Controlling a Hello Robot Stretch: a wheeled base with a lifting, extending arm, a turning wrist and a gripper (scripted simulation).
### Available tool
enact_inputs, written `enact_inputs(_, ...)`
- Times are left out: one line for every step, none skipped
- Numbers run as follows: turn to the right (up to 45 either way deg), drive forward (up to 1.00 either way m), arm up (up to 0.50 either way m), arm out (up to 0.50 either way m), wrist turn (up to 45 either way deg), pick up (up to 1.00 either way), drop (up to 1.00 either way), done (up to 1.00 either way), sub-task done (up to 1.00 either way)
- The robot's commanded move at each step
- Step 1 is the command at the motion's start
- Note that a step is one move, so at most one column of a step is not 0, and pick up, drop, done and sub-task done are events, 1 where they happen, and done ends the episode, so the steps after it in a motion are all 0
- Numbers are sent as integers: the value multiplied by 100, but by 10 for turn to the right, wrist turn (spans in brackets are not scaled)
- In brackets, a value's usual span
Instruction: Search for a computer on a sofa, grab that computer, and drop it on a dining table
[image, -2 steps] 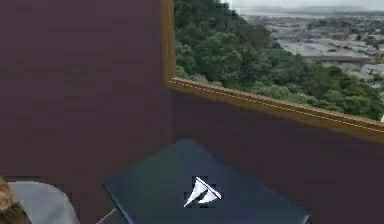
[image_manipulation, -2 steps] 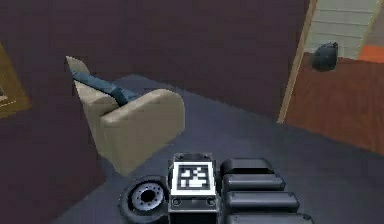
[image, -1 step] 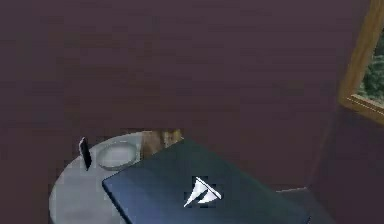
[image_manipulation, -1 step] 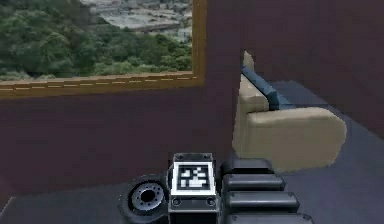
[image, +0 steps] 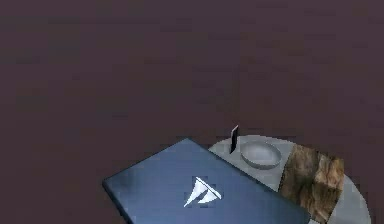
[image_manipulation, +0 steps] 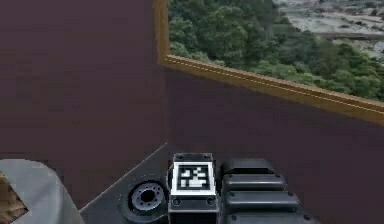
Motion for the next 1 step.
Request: enact_inputs(-240, 0, 0, 0, 0, 0, 0, 0, 0)
